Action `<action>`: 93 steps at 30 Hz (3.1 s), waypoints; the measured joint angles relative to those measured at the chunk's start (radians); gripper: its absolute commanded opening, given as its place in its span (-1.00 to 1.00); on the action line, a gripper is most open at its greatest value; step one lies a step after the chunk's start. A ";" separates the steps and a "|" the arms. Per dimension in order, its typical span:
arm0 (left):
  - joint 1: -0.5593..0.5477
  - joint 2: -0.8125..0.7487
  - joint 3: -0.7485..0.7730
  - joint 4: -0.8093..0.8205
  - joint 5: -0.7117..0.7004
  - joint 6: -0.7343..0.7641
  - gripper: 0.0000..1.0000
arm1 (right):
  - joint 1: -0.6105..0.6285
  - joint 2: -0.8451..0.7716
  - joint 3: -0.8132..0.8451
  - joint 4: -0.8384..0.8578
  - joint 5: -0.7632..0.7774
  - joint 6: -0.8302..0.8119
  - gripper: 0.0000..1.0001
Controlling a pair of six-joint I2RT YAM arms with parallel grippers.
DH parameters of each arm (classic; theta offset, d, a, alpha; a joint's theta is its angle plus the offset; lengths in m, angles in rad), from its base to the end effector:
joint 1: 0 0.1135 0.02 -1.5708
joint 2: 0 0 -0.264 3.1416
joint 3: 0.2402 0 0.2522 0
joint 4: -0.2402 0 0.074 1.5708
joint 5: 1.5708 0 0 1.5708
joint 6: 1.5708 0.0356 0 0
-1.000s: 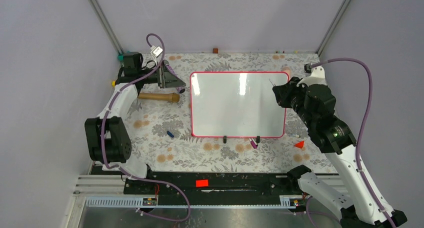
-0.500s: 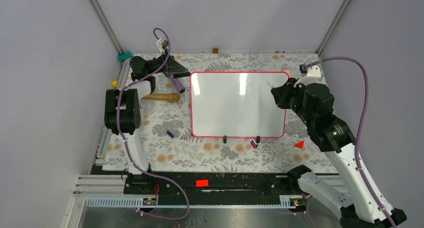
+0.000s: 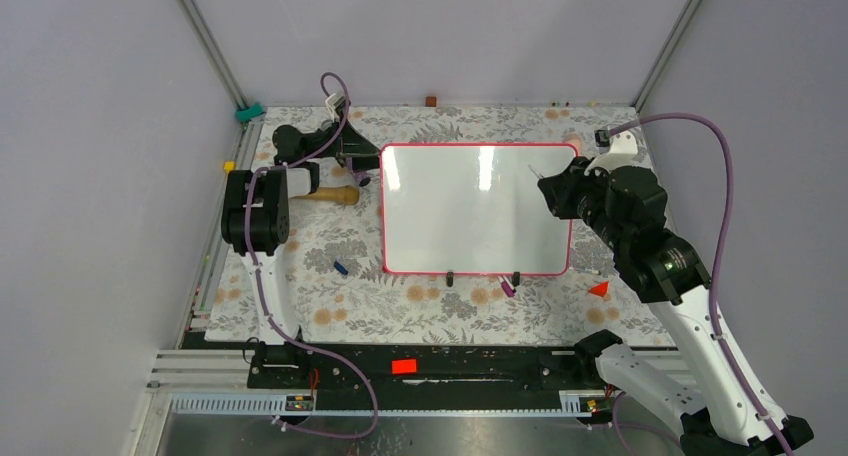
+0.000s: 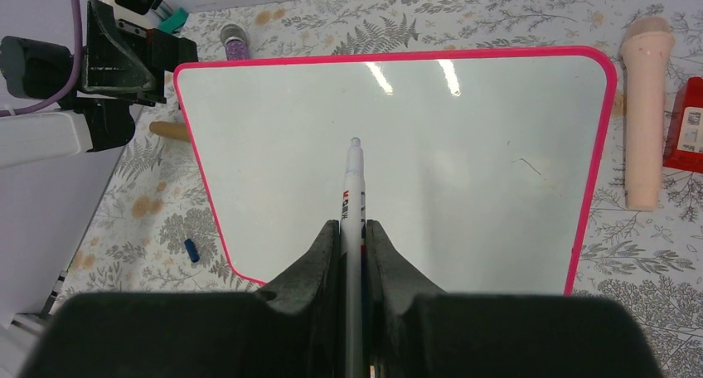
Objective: Write a sentence on the whiteboard
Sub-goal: Hold the whiteboard on the whiteboard stand.
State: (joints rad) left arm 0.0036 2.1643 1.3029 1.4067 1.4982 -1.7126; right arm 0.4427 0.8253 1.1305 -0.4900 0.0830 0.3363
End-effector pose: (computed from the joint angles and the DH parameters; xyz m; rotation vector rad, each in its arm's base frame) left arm 0.4383 -0.0339 0.2253 0.3307 1.9463 -1.9940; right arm 0.1496 0.0676 0.4182 -0.0333 1.7808 0.4929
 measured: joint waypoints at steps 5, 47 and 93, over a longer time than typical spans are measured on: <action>0.000 0.010 0.004 0.002 0.005 -0.017 0.97 | 0.000 0.008 0.008 -0.002 -0.021 0.000 -1.00; -0.069 -0.001 -0.038 0.003 -0.032 -0.067 0.19 | 0.020 0.106 0.059 0.002 -0.182 0.072 -1.00; -0.080 -0.074 -0.053 0.034 0.002 0.016 -1.00 | 0.429 0.612 0.325 0.115 0.065 0.027 -1.00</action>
State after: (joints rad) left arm -0.0765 2.0899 1.2499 1.4403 1.5005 -1.6966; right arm 0.8719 1.4372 1.4555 -0.3752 0.1482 0.3634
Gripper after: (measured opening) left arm 0.242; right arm 0.158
